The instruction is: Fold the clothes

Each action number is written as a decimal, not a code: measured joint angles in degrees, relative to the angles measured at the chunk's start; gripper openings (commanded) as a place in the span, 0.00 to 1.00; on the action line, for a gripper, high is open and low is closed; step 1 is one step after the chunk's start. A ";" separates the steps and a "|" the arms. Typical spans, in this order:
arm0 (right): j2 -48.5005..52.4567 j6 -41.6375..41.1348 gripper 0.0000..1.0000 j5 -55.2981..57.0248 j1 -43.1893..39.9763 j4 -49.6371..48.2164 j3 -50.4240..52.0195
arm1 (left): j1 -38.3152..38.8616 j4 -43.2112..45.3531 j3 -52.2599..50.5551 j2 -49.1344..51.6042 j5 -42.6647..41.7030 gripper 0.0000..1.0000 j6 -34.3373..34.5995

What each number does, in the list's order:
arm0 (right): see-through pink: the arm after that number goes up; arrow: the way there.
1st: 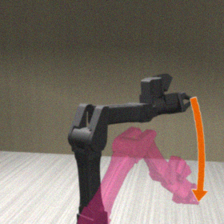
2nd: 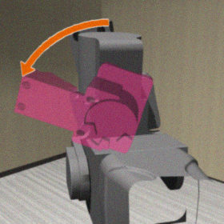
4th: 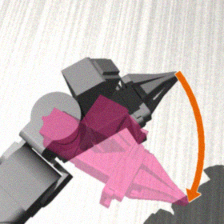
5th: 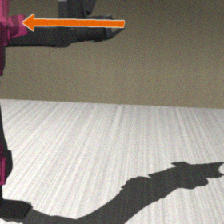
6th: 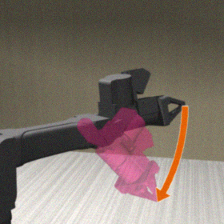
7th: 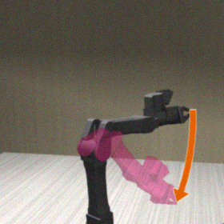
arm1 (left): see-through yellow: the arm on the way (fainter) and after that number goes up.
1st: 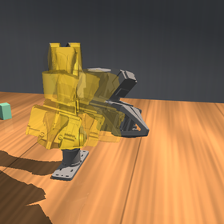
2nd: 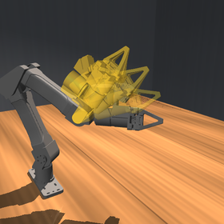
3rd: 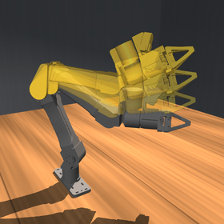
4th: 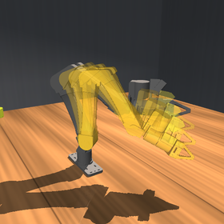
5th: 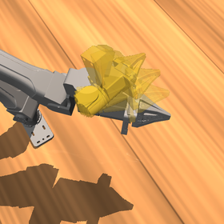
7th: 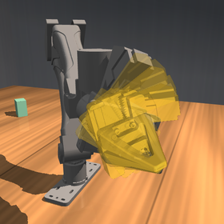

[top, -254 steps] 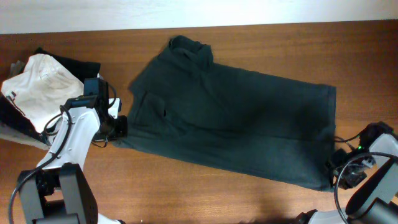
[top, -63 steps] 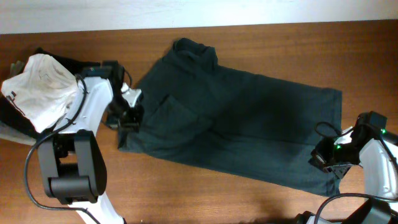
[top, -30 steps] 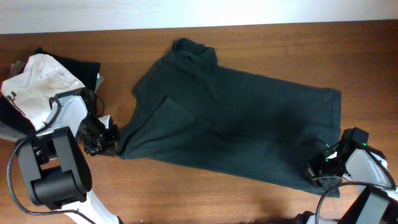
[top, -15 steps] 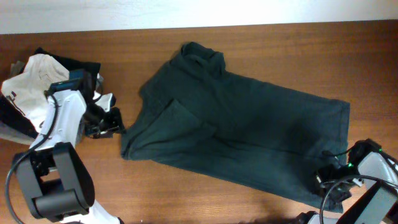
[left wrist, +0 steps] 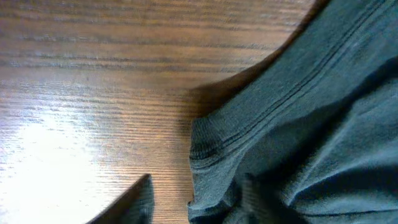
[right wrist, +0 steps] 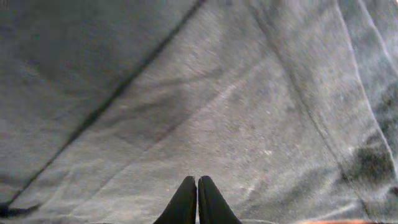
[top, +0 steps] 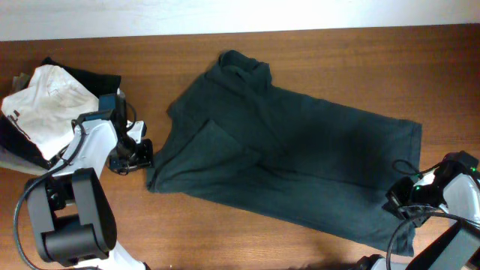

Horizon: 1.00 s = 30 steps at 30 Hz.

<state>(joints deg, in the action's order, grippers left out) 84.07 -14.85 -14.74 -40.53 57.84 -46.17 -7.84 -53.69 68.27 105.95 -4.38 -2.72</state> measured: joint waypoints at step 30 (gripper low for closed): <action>0.00 1.14 0.24 -1.05 0.00 -2.16 -0.72 | -7.43 -15.74 12.50 0.24 -5.64 0.62 0.02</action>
<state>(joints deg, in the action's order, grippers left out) 84.07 -13.72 -15.79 -40.53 55.68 -46.89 -15.27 -69.43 80.77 106.19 -10.02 -2.70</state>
